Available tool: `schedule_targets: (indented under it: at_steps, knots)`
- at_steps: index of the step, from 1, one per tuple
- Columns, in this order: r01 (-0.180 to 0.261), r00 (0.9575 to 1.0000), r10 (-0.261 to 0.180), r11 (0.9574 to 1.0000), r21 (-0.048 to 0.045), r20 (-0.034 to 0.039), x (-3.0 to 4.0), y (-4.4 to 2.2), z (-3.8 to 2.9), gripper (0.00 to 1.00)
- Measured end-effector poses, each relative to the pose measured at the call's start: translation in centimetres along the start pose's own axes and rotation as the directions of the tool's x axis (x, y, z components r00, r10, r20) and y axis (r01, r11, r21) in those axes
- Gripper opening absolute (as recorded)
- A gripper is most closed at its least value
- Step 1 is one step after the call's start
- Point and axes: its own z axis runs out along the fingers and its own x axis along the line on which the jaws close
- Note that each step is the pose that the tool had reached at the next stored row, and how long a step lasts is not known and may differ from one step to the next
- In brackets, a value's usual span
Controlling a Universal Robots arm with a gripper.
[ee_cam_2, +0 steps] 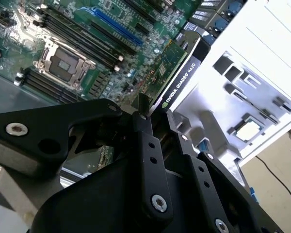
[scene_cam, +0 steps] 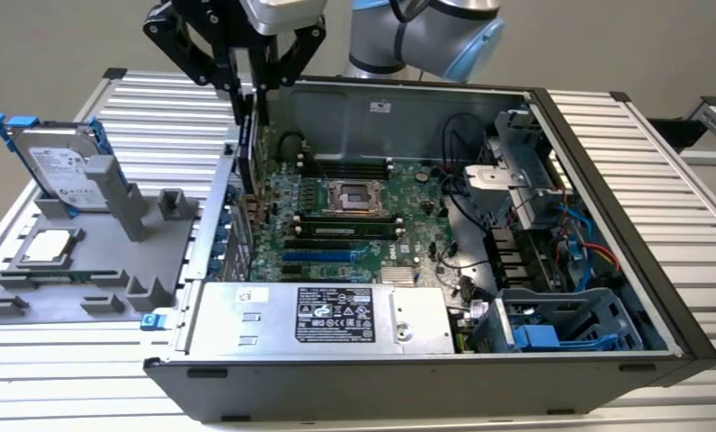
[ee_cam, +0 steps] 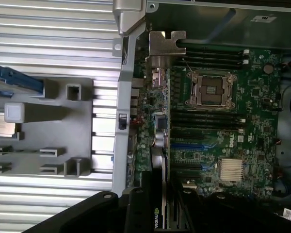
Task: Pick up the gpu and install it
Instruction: 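Pick up the gpu and move the gpu toward the slot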
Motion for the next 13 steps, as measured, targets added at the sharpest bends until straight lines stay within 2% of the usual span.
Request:
schedule_targets:
  at_steps: [13]
  knots:
    - [0.000, 1.0000, 0.000, 1.0000, 0.0000, 0.0000, -1.16, -0.05, 0.01, 0.00]
